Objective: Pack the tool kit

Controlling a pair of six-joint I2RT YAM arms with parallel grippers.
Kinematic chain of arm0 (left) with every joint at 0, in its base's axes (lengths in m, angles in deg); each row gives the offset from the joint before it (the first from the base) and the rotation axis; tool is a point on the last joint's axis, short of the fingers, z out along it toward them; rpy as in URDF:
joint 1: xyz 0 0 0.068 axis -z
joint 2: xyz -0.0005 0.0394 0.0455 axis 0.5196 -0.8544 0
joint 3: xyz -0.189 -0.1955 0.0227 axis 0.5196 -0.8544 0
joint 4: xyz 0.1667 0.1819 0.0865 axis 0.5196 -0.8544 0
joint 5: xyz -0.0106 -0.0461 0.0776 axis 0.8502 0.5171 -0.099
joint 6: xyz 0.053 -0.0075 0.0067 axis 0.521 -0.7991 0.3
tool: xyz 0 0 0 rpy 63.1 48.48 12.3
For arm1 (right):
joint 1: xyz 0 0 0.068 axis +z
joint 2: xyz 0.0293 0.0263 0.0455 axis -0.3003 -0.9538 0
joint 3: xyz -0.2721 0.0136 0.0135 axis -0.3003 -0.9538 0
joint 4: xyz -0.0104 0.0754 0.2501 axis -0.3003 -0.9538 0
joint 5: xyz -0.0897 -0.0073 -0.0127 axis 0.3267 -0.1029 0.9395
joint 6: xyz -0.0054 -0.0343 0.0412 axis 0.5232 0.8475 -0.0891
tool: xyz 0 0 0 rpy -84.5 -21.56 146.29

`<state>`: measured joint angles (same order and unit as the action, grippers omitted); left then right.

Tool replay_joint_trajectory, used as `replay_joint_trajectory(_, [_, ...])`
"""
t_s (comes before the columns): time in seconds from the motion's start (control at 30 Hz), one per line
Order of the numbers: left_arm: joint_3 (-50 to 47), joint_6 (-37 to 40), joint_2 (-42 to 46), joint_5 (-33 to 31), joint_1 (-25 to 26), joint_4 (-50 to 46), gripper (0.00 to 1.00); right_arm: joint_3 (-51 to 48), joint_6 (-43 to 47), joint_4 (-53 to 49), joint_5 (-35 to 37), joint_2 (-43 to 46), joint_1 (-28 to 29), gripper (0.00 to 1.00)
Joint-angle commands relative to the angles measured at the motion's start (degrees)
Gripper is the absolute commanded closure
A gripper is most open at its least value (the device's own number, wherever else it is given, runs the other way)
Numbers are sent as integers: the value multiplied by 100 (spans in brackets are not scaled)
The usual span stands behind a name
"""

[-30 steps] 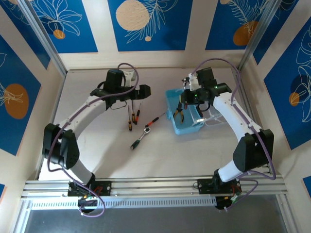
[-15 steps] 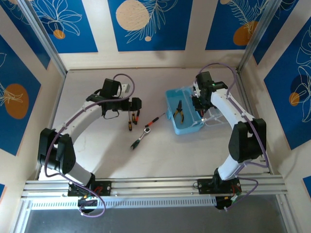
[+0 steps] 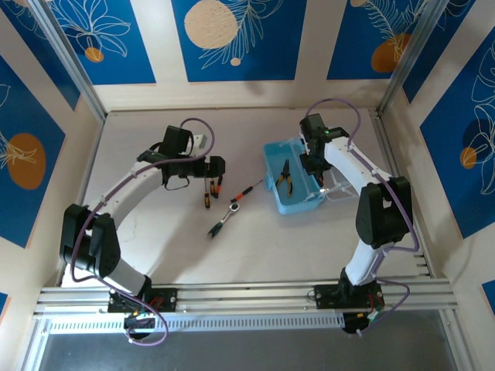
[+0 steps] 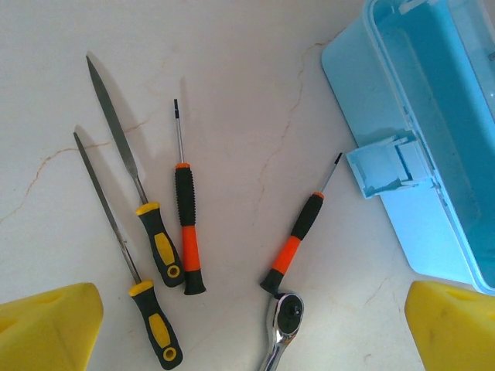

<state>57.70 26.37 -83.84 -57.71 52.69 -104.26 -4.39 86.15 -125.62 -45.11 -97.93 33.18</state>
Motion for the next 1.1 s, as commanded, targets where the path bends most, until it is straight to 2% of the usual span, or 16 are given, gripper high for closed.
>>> replay_joint_trajectory(0.0, [8,37,82,125,6,-5,0,273,53,-25,158,-12,46,71])
replay_joint_trajectory(0.13, [16,48,72,158,10,4,0,324,51,-75,162,-13,71,65])
replay_joint_trajectory(0.4, [-2,49,63,187,8,17,0,407,46,-163,29,118,147,59])
replay_joint_trajectory(0.57, [-35,61,42,191,0,17,0,421,19,-169,-244,270,166,58])
replay_joint_trajectory(0.77, [-115,66,10,149,6,38,0,201,-111,-14,-987,468,78,60])
replay_joint_trajectory(1.07, [-213,108,18,84,6,22,0,-198,-263,119,-1335,527,-74,60])
